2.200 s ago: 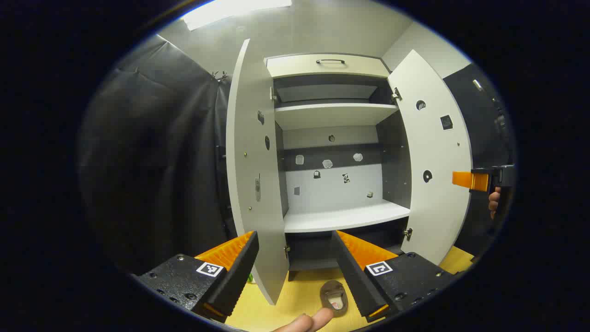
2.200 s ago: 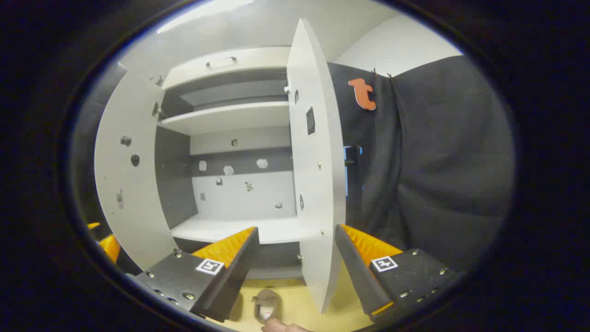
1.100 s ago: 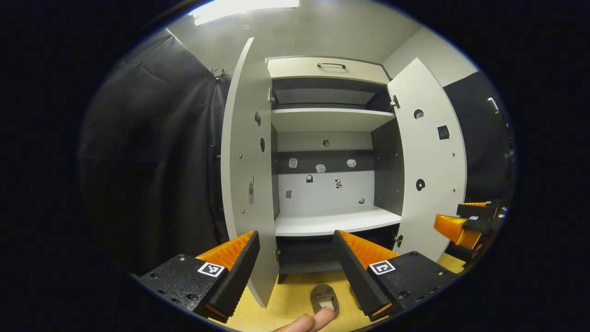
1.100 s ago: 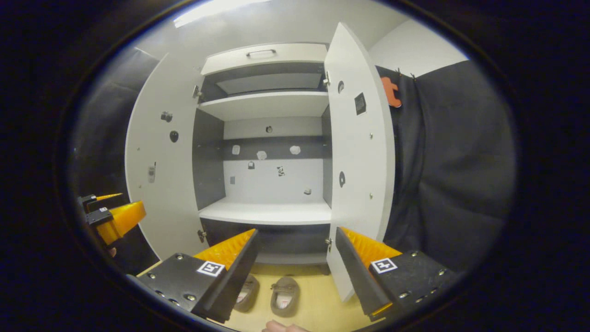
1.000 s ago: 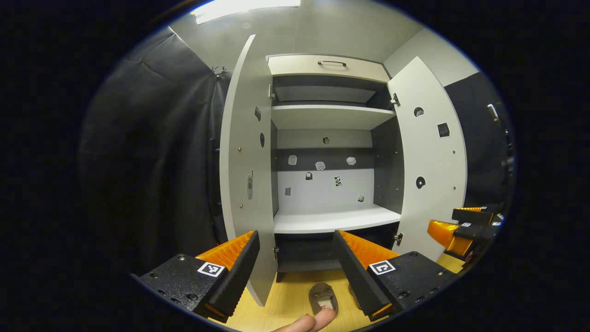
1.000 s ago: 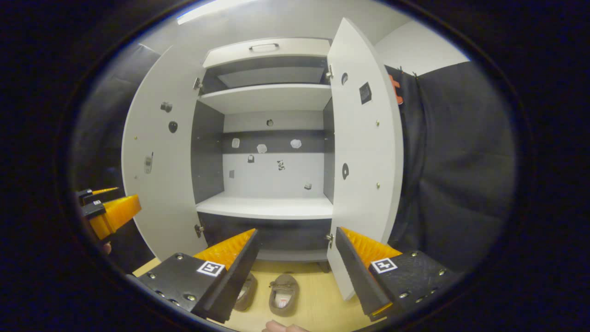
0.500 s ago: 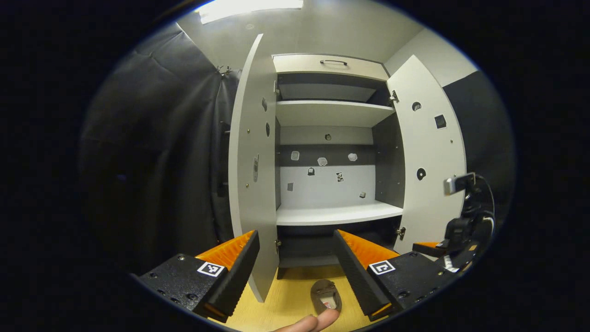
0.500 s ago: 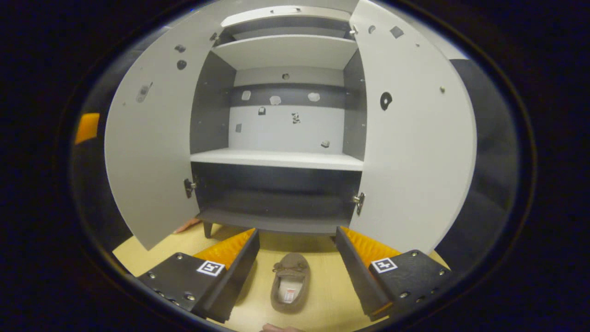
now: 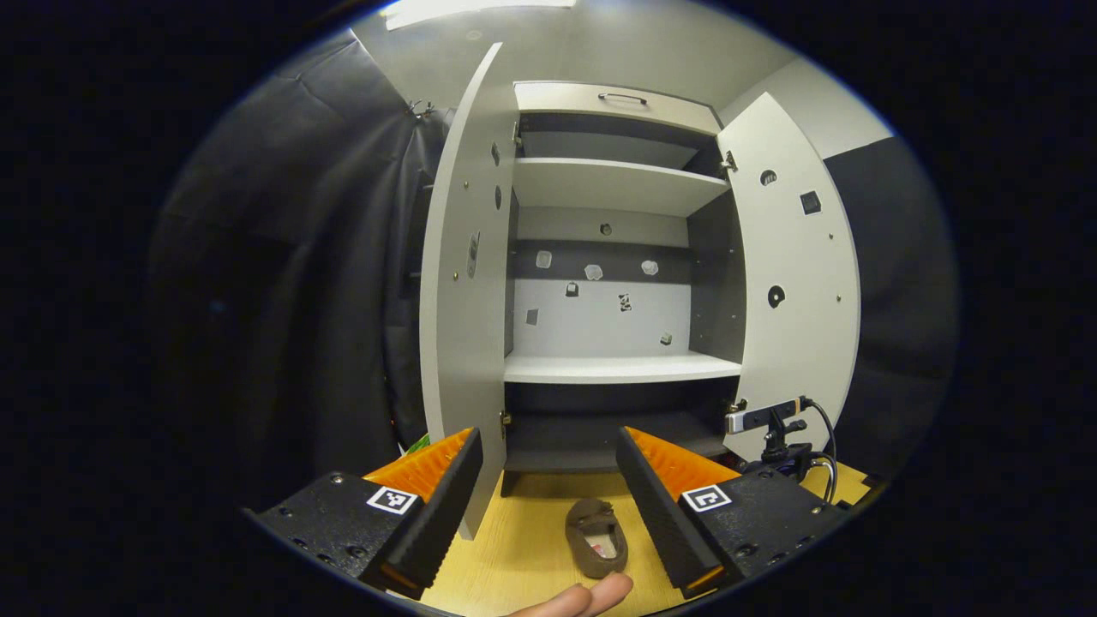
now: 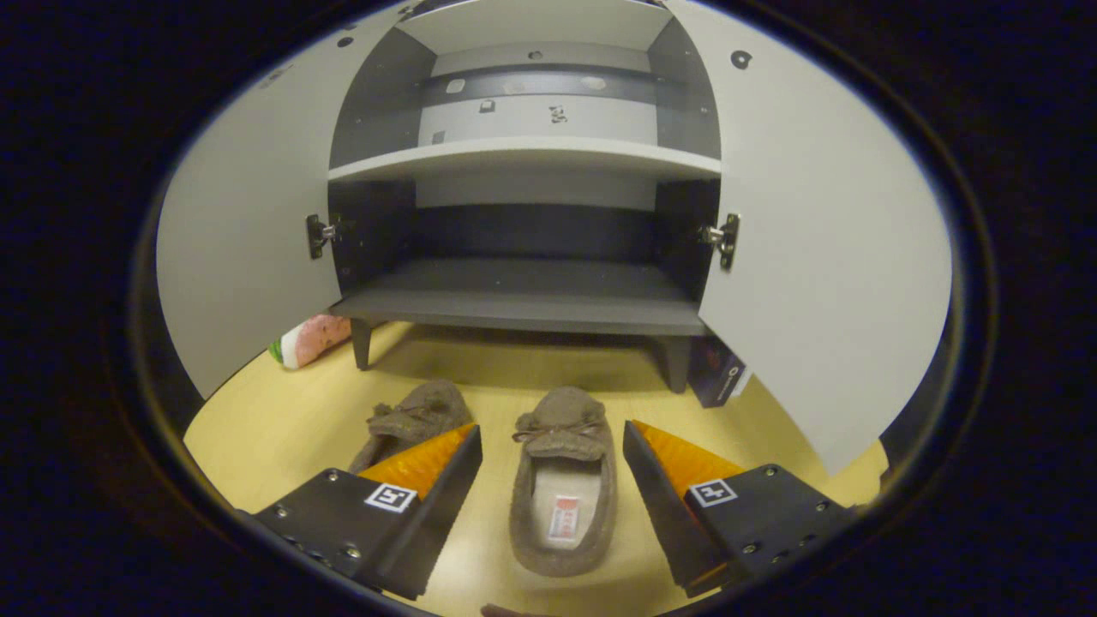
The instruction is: Grab one shoe with the right hand and put it into the shoe cabinet, grab the other shoe with the left hand and put it into the shoe cabinet; then close the right door with the right hand and the left door with the left hand.
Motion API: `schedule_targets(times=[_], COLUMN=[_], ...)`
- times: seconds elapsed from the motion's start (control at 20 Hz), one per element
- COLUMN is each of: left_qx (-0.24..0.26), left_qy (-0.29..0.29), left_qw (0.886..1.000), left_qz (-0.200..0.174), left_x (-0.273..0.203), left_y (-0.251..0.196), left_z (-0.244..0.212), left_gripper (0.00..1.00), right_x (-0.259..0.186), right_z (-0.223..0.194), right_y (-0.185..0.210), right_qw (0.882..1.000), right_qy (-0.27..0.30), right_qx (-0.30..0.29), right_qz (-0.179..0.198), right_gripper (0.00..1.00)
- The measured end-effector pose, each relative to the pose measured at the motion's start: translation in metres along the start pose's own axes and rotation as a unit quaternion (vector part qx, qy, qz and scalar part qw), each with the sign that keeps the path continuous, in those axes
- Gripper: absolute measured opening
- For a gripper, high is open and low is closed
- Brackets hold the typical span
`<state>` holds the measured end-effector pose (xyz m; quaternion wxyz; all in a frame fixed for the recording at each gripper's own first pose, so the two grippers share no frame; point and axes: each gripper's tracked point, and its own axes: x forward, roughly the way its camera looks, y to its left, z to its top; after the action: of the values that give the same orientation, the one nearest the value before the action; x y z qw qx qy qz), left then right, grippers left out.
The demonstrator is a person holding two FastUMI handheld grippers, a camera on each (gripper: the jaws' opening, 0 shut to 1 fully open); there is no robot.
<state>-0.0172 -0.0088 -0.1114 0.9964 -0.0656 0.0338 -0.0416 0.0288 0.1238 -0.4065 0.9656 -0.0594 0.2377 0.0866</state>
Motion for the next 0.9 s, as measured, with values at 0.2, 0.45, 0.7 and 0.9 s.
schedule_targets(times=[0.2, 0.45, 0.7, 0.9], left_qx=[-0.031, -0.017, 0.022, 0.028], left_qy=[0.009, -0.008, -0.024, -0.034], left_qw=[0.999, 1.0, 0.999, 0.999], left_qz=[-0.001, 0.013, 0.023, 0.0], left_x=[-0.003, 0.009, 0.044, 0.071], left_y=[0.008, 0.016, 0.015, -0.006], left_z=[-0.019, -0.013, 0.015, 0.029], left_gripper=[0.96, 0.96, 0.96, 0.96], right_x=[0.023, 0.062, 0.085, 0.085], right_z=[-0.035, -0.037, -0.045, -0.042], right_y=[0.004, 0.006, 0.01, 0.014], right_qw=[1.0, 0.999, 0.998, 0.996], right_qy=[0.028, 0.04, 0.062, 0.061], right_qx=[-0.001, 0.023, 0.033, 0.059], right_qz=[0.004, -0.004, -0.008, 0.028], right_gripper=[0.87, 0.64, 0.53, 0.42])
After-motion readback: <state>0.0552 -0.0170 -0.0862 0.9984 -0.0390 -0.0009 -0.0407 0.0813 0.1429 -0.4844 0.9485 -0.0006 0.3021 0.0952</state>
